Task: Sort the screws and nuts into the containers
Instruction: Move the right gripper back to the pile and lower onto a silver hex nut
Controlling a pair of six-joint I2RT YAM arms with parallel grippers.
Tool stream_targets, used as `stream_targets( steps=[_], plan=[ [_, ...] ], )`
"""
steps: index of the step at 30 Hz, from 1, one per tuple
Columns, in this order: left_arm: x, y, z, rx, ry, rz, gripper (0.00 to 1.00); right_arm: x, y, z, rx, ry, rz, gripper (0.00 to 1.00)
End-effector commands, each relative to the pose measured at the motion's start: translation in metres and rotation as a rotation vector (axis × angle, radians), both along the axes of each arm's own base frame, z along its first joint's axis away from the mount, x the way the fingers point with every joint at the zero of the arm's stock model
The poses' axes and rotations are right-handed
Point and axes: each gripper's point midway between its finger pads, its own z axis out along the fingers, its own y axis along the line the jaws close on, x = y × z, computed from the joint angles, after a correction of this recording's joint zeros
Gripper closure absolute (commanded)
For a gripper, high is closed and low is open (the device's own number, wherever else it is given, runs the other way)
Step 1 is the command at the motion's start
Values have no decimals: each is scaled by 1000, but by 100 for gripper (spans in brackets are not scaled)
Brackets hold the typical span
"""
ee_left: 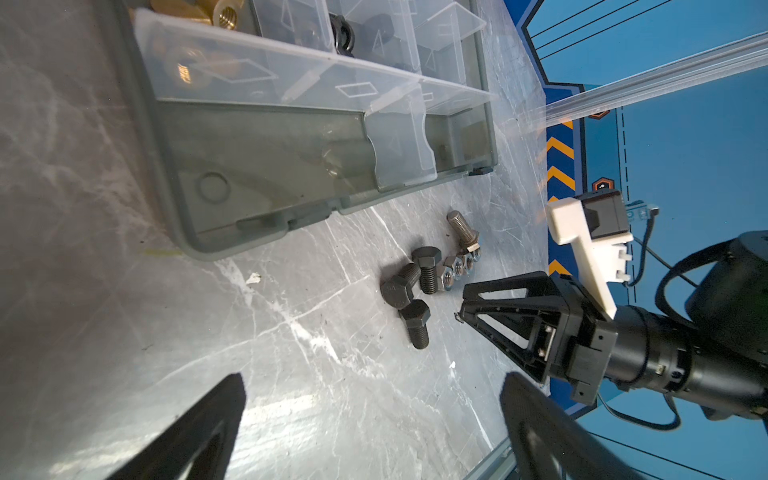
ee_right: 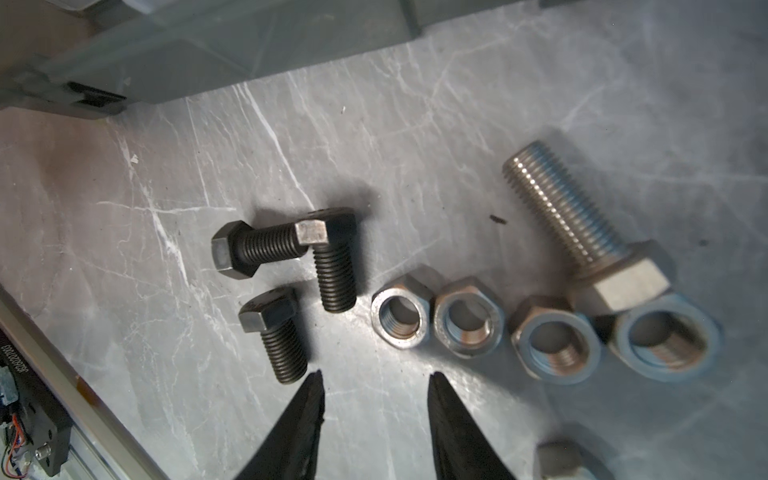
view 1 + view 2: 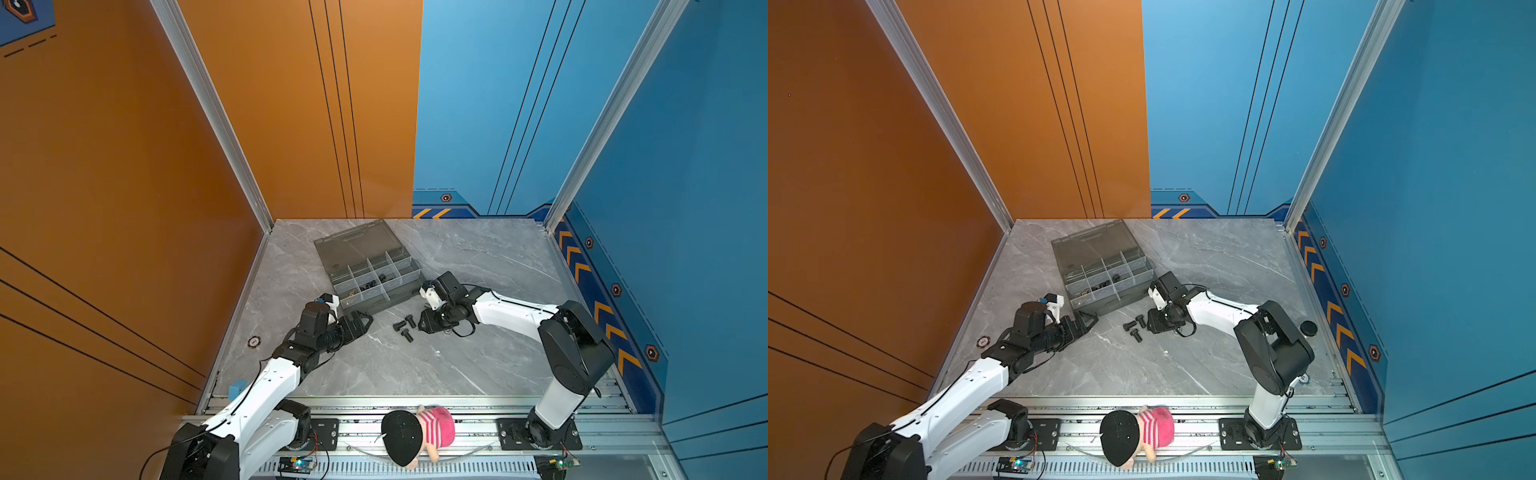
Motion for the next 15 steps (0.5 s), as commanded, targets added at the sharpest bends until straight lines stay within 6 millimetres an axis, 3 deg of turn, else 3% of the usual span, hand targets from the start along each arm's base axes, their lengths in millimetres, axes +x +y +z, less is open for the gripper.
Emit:
stream_targets(
  steps=[1, 15],
  plan=[
    [3, -5, 10, -14, -24, -21, 2, -1, -2, -9, -4, 11, -16, 56],
    [2, -5, 11, -13, -26, -21, 2, 9, -5, -26, -13, 26, -48, 56]
  ],
)
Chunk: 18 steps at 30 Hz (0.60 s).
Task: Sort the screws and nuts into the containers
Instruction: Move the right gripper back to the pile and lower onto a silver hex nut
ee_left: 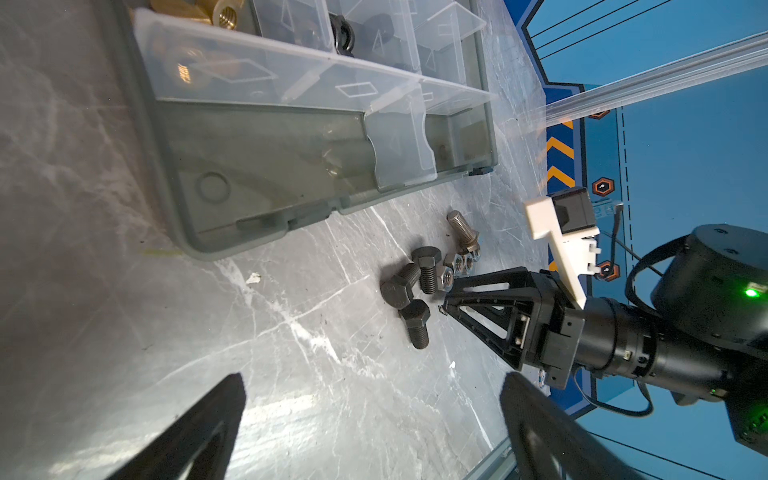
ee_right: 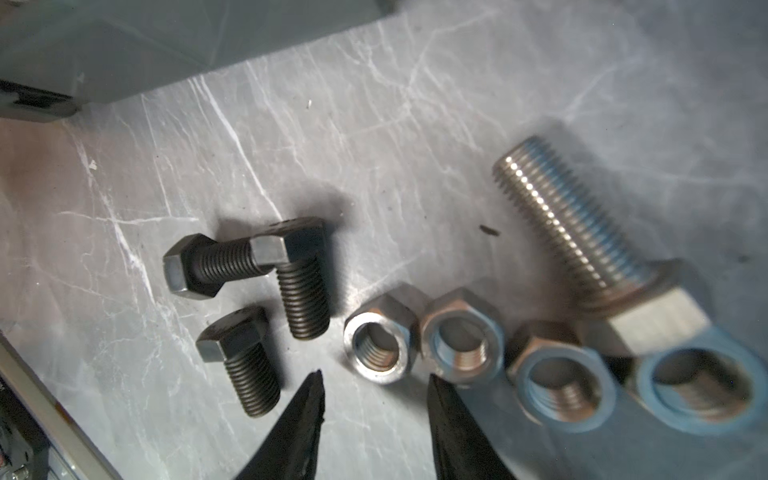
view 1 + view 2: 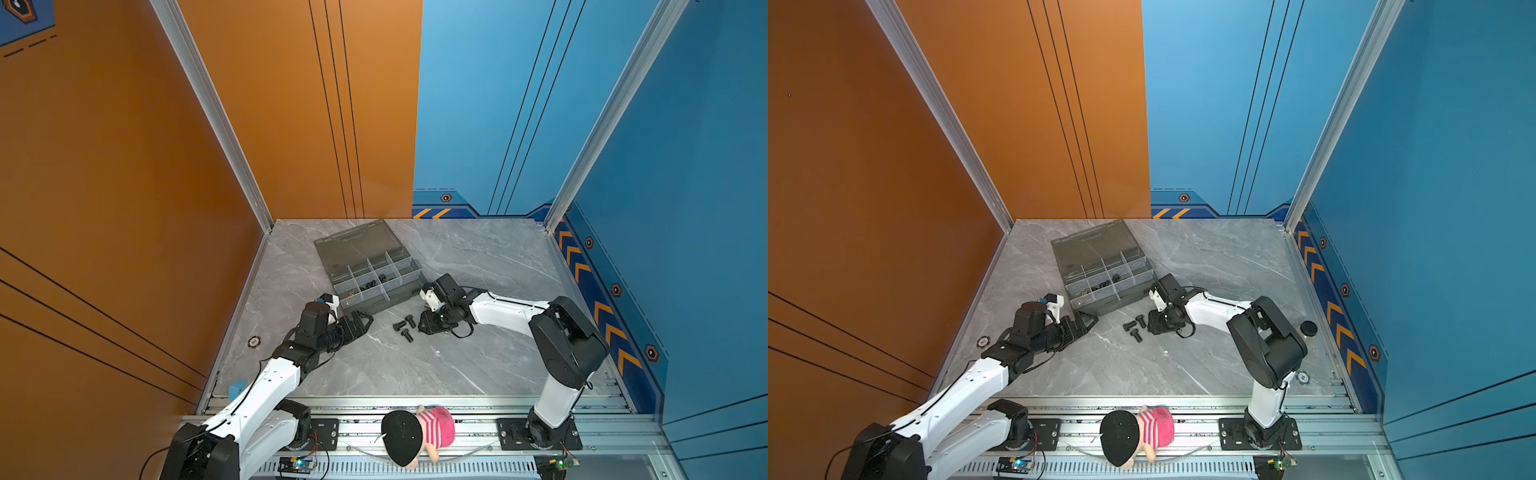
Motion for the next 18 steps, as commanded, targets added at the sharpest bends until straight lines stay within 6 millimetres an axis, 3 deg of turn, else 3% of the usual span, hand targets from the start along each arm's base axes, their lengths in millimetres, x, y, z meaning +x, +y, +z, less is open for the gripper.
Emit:
stream_targets(
  steps=[1, 18],
  plan=[
    [2, -4, 11, -13, -25, -20, 2, 2, -5, -12, -19, 24, -32, 56],
    [1, -4, 9, -13, -25, -19, 2, 2, -12, -25, -196, -14, 12, 57]
  ],
)
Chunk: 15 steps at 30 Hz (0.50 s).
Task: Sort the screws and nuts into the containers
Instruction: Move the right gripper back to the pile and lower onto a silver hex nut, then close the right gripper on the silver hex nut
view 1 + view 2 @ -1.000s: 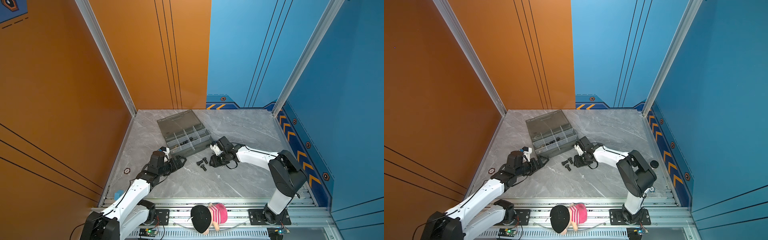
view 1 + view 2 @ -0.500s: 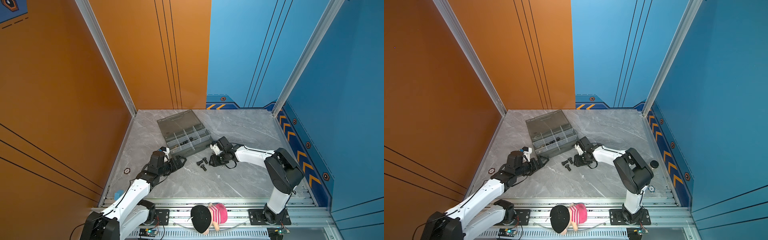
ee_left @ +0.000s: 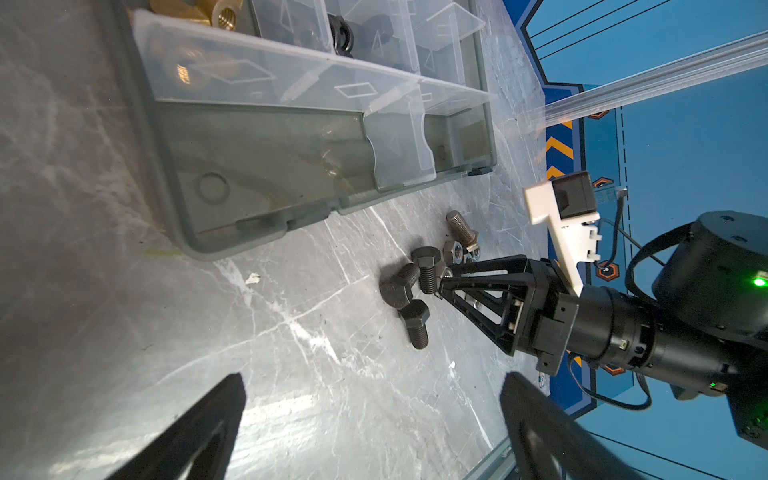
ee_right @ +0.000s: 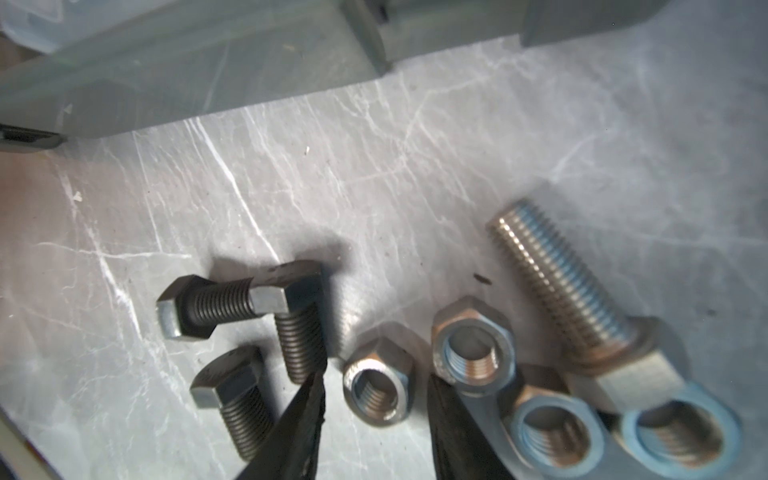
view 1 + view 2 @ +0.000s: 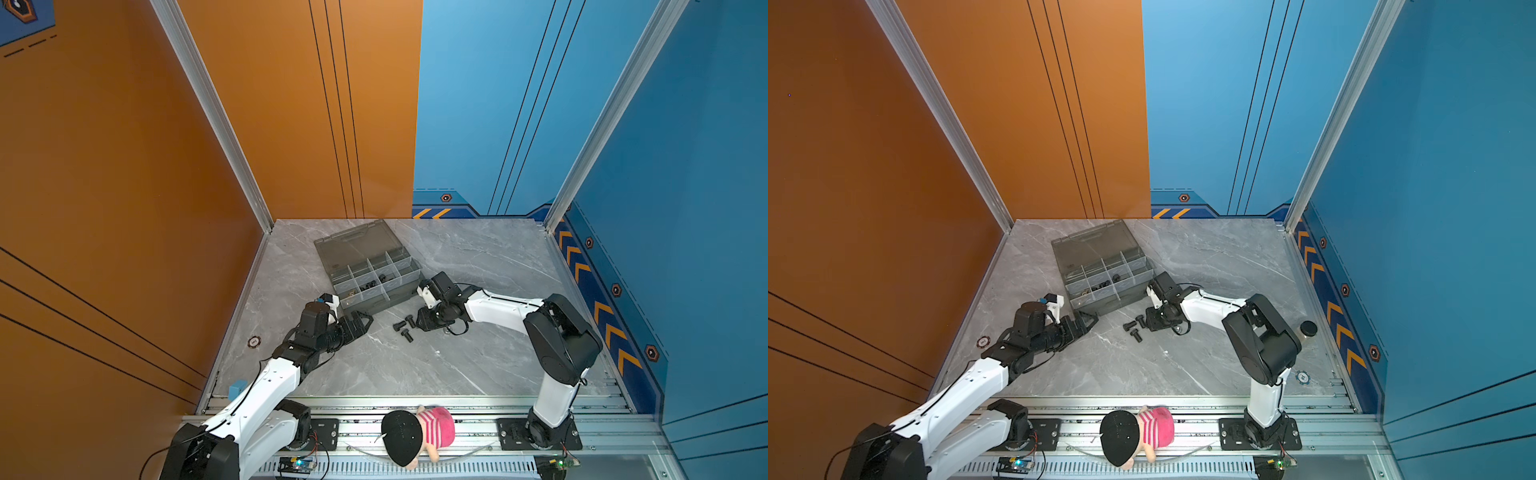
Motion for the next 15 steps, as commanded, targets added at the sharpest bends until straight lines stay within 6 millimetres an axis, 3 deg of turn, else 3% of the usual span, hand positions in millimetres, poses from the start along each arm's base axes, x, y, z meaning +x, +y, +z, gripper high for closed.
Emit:
stream_targets(
  steps=[1, 9, 15],
  plan=[
    [2, -4, 9, -13, -24, -18, 2, -11, -18, -24, -142, 34, 15, 57],
    [1, -3, 7, -13, -20, -15, 2, -14, -17, -24, -178, 32, 43, 58],
    [1, -3, 7, -15, -23, -16, 2, -22, -13, -28, -228, 29, 82, 64]
  ],
)
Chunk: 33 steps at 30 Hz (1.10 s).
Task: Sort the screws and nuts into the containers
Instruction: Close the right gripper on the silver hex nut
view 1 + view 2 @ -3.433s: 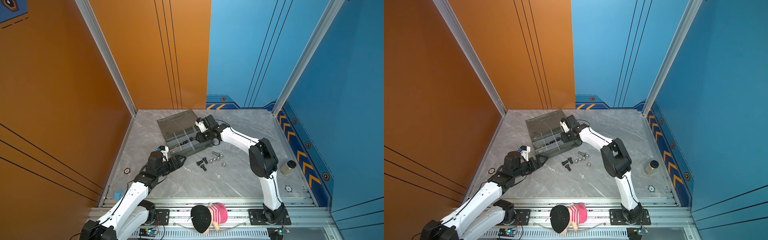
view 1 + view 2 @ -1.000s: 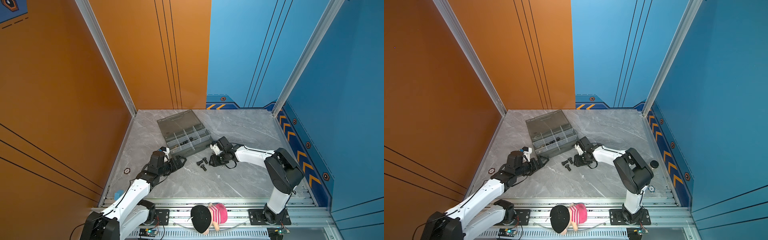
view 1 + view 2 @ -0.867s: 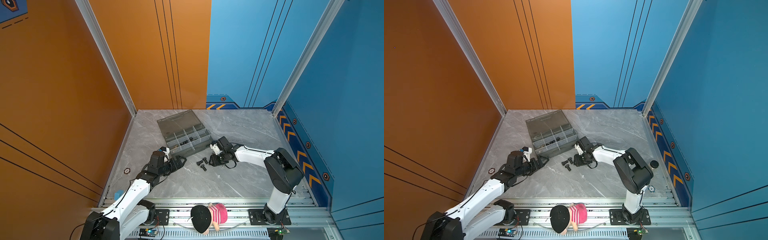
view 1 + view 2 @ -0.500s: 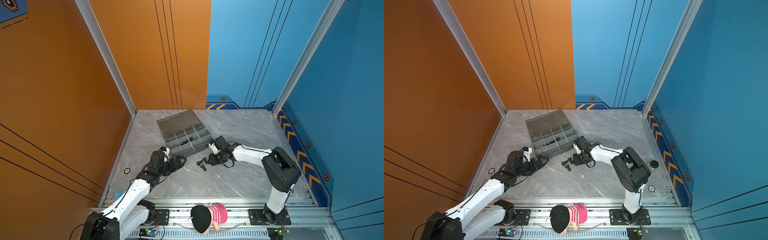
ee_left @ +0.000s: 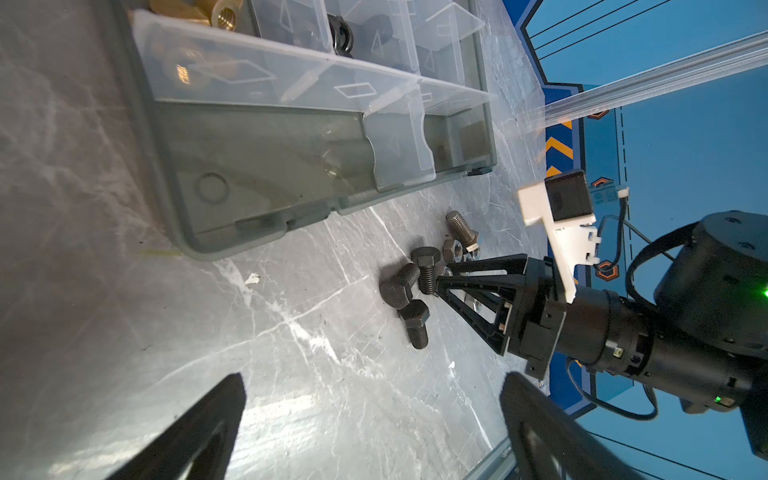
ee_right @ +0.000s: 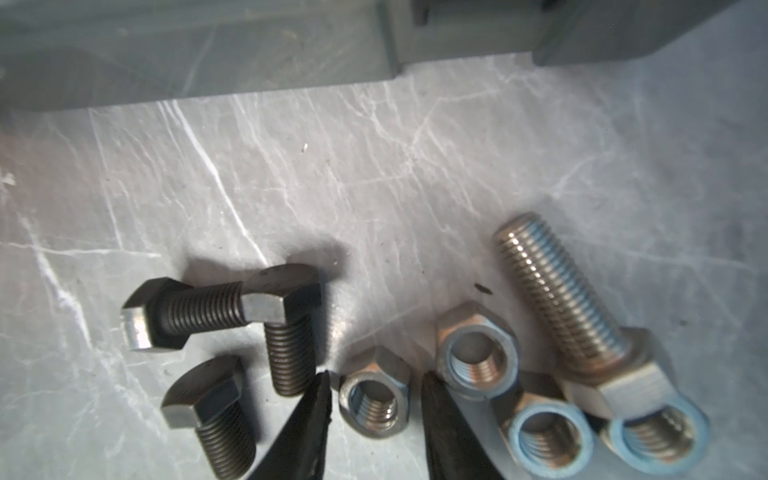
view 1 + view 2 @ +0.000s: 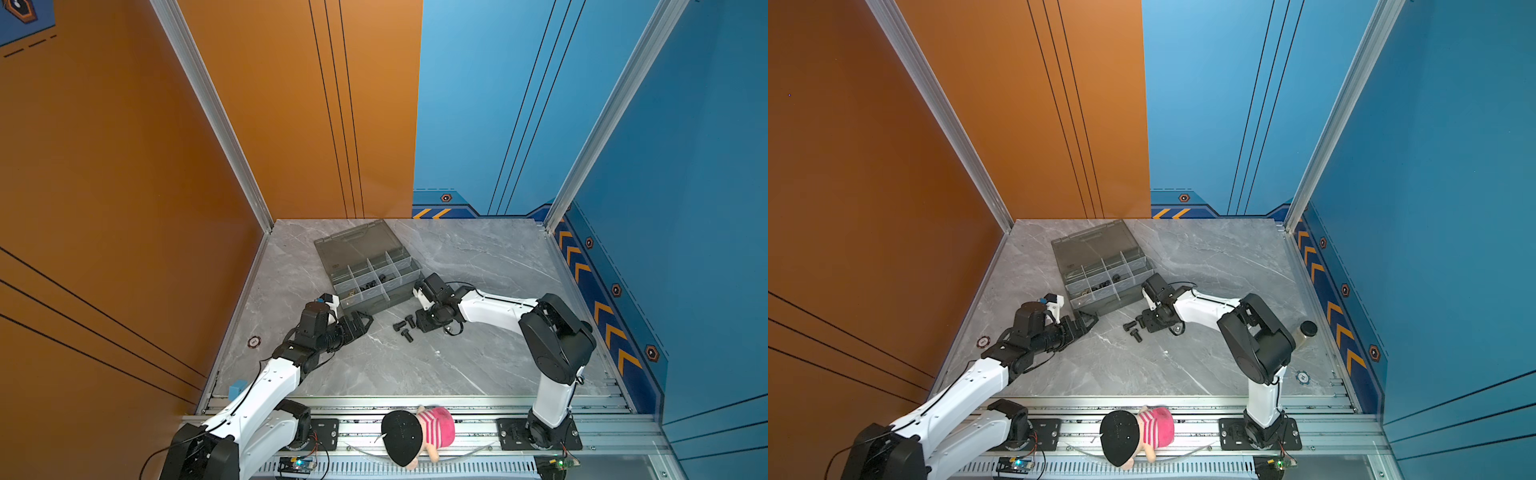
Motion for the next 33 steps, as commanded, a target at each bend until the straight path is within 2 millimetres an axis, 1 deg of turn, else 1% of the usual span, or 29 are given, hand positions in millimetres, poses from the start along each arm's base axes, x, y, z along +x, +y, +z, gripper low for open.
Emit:
stream_targets(
  steps=[1, 5, 9, 12, 15, 18, 20, 22, 25, 29, 33],
  plan=[
    [0, -3, 7, -14, -22, -15, 2, -21, -15, -26, -127, 75, 32, 65],
    [0, -3, 7, -14, -23, -14, 2, -22, -15, -28, -143, 71, 37, 72],
    [0, -2, 8, -15, -26, -13, 2, -21, -14, -26, -138, 66, 39, 84],
    [0, -2, 8, -15, -26, -12, 2, -18, -14, -20, -128, 48, 34, 92],
    [0, -2, 7, -16, -24, -11, 2, -15, -13, -10, -94, 35, 26, 96],
    [-1, -2, 7, -15, -24, -12, 2, -11, -9, 8, -28, 14, 25, 97],
    [0, -2, 8, -18, -26, -12, 2, -10, -3, 24, 26, -5, 45, 97],
    [0, -2, 8, -18, -27, -11, 2, 2, -6, 42, 74, -31, 33, 98],
    [0, -2, 8, -20, -28, -13, 2, 13, -3, 69, 129, -71, 52, 98],
    [1, -3, 9, -22, -31, -13, 2, 36, -2, 98, 157, -135, 58, 97],
    [1, -3, 10, -22, -32, -15, 2, 71, 1, 121, 172, -201, 45, 97]
  ],
)
